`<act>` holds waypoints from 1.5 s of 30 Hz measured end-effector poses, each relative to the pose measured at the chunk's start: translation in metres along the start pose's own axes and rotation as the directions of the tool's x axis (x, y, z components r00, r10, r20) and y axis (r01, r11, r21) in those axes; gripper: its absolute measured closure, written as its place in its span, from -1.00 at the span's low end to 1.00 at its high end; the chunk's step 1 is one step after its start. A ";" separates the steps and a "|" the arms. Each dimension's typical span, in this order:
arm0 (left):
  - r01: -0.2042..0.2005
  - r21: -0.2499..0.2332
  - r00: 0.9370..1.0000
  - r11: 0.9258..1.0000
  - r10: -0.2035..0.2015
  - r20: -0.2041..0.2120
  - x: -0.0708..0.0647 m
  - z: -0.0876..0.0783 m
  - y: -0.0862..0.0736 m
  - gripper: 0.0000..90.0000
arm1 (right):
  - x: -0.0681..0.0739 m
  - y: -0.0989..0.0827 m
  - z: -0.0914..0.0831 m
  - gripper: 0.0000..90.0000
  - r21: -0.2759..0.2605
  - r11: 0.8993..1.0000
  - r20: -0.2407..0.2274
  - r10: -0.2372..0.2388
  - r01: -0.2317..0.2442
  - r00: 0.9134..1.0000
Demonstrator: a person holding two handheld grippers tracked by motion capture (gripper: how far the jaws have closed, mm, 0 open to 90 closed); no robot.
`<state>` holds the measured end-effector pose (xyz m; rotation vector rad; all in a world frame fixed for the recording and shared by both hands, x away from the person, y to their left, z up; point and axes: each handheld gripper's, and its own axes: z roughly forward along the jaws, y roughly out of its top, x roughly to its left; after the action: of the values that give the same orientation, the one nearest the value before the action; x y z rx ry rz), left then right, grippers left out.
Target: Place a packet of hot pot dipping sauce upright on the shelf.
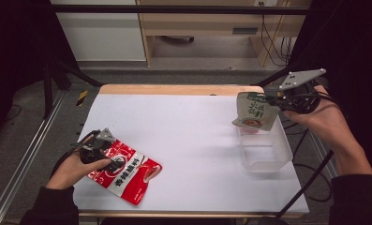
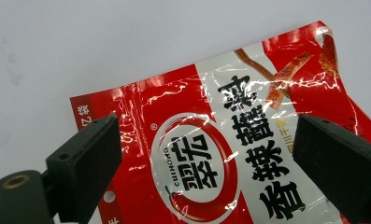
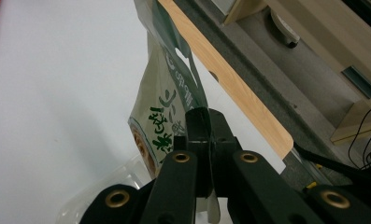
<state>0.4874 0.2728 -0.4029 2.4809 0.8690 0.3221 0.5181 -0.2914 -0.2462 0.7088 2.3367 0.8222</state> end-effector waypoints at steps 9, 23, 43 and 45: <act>0.006 0.013 1.000 1.000 -0.006 0.003 0.000 0.004 -0.002 -0.81 | -0.017 -0.023 0.014 1.00 0.014 1.000 -0.019 0.014 -0.013 1.000; -0.006 0.033 1.000 0.999 0.005 0.009 -0.002 0.008 -0.001 -0.81 | -0.032 -0.047 0.034 1.00 0.039 0.999 -0.052 0.026 -0.024 0.998; -0.008 0.032 1.000 0.999 0.008 0.008 -0.002 0.006 -0.001 -0.81 | -0.027 -0.067 0.054 1.00 0.060 0.994 -0.083 0.095 -0.090 0.992; -0.009 0.030 1.000 1.000 0.008 0.008 -0.002 0.006 -0.001 -0.81 | -0.027 -0.067 0.055 1.00 0.059 0.994 -0.083 0.095 -0.090 0.992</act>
<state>0.4876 0.2698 -0.4084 2.5126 0.8663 0.3037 0.5534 -0.3327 -0.3188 0.8253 2.4266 0.8472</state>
